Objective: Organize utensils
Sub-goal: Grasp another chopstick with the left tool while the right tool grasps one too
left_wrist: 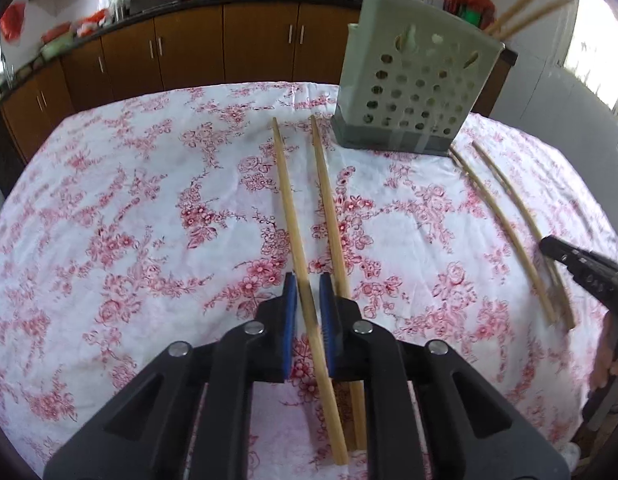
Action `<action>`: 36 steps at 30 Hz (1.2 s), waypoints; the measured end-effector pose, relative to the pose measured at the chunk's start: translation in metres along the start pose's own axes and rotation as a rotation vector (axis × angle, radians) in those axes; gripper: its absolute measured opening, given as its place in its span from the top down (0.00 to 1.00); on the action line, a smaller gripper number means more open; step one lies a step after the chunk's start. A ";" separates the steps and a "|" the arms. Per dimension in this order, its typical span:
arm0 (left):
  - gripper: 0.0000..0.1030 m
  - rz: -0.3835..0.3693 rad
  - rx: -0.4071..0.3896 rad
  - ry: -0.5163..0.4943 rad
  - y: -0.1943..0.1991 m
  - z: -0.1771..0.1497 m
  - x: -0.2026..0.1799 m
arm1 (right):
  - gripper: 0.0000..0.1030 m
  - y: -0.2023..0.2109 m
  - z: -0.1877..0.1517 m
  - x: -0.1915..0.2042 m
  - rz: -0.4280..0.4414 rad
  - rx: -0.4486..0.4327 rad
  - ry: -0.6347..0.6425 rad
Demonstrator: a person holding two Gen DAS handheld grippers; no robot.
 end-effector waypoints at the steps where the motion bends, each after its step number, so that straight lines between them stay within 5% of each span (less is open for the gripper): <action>1: 0.90 0.007 0.000 0.000 0.000 0.001 0.001 | 0.92 -0.002 0.001 0.001 0.002 -0.001 0.004; 10: 0.90 0.100 -0.013 0.100 -0.007 0.016 0.052 | 0.92 -0.011 0.012 -0.020 -0.070 -0.028 -0.006; 36: 0.90 0.050 -0.033 0.149 -0.005 0.012 0.060 | 0.92 -0.011 0.012 -0.022 -0.078 -0.033 -0.006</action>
Point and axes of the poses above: each gripper's, at about its wrist camera, not at the fingertips, and y roughly against the way its jaws point, x to its left, z to its top, the point moved 6 cm from there along -y, roughly the way its jaws point, and after that the axes turned 3 degrees about -x, right-handed, at the moved point
